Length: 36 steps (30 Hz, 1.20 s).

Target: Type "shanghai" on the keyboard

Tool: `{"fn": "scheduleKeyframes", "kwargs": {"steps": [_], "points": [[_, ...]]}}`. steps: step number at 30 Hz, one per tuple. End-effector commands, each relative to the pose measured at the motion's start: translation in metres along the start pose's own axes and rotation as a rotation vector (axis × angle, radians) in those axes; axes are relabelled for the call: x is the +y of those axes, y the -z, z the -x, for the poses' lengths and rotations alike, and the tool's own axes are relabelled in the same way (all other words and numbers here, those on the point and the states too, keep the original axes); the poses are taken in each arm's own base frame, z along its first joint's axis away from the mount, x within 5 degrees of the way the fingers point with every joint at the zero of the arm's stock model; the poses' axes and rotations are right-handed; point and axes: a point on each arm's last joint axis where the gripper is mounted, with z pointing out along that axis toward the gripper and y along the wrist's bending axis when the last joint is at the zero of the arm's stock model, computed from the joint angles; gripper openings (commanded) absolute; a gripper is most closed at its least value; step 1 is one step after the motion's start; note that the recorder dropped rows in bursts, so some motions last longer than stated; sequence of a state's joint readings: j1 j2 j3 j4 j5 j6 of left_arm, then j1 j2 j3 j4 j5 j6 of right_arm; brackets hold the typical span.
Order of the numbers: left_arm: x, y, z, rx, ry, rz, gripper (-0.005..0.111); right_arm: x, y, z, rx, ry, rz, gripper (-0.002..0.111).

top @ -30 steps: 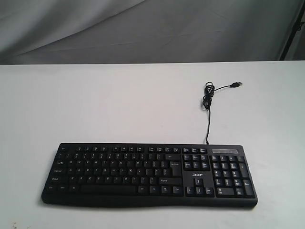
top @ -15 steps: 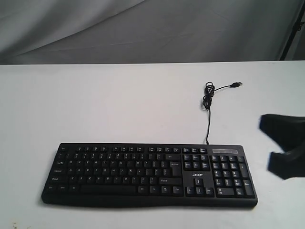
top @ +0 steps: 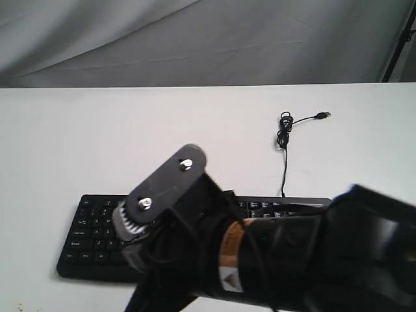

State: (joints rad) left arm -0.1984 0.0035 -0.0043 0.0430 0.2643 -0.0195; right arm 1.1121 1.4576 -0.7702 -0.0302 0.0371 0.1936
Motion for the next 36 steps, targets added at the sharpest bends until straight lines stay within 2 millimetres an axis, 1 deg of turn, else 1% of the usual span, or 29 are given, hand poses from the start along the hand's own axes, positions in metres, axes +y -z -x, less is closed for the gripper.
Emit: {"fn": "scheduleKeyframes", "kwargs": {"steps": [1,4,5,6,7,8,9,10,13,14,17,19,22,26,31,36], "points": [[0.000,0.000,-0.001,-0.004,0.001,-0.004,0.000,0.002,-0.039,0.008,0.022,0.026,-0.002,0.000],[0.000,0.000,-0.001,-0.004,0.001,-0.004,0.000,-0.002,-0.065,0.020,0.054,0.085,-0.018,0.000],[0.000,0.000,-0.001,-0.004,0.001,-0.004,0.000,-0.008,-0.084,0.033,0.101,0.097,-0.041,0.000],[0.000,0.000,-0.001,-0.004,0.001,-0.004,0.000,-0.012,-0.093,0.038,0.125,0.103,-0.054,0.000],[0.000,0.000,-0.001,-0.004,0.001,-0.004,0.000,-0.022,-0.112,0.047,0.177,0.139,-0.074,0.000],[0.000,0.000,-0.001,-0.004,0.001,-0.004,0.000,-0.025,-0.121,0.046,0.200,0.162,-0.078,0.000],[0.000,0.000,-0.001,-0.004,0.001,-0.004,0.000,-0.032,-0.136,0.047,0.209,0.202,-0.083,0.000],[0.000,0.000,-0.001,-0.004,0.001,-0.004,0.000,-0.032,-0.144,0.042,0.206,0.219,-0.080,0.000],[0.000,0.000,-0.001,-0.004,0.001,-0.004,0.000,-0.036,-0.164,0.030,0.185,0.222,-0.077,0.000],[0.000,0.000,-0.001,-0.004,0.001,-0.004,0.000,-0.037,-0.169,0.027,0.180,0.199,-0.077,0.000],[0.000,0.000,-0.001,-0.004,0.001,-0.004,0.000,-0.044,-0.181,0.024,0.194,0.166,-0.086,0.000],[0.000,0.000,-0.001,-0.004,0.001,-0.004,0.000,-0.046,-0.184,0.020,0.201,0.165,-0.087,0.000],[0.000,0.000,-0.001,-0.004,0.001,-0.004,0.000,-0.050,-0.184,0.019,0.208,0.163,-0.093,0.000],[0.000,0.000,-0.001,-0.004,0.001,-0.004,0.000,-0.049,-0.184,0.019,0.209,0.168,-0.092,0.000],[0.000,0.000,-0.001,-0.004,0.001,-0.004,0.000,-0.054,-0.188,0.014,0.219,0.152,-0.099,0.000],[0.000,0.000,-0.001,-0.004,0.001,-0.004,0.000,-0.055,-0.190,0.016,0.190,0.160,-0.098,0.000]]}}
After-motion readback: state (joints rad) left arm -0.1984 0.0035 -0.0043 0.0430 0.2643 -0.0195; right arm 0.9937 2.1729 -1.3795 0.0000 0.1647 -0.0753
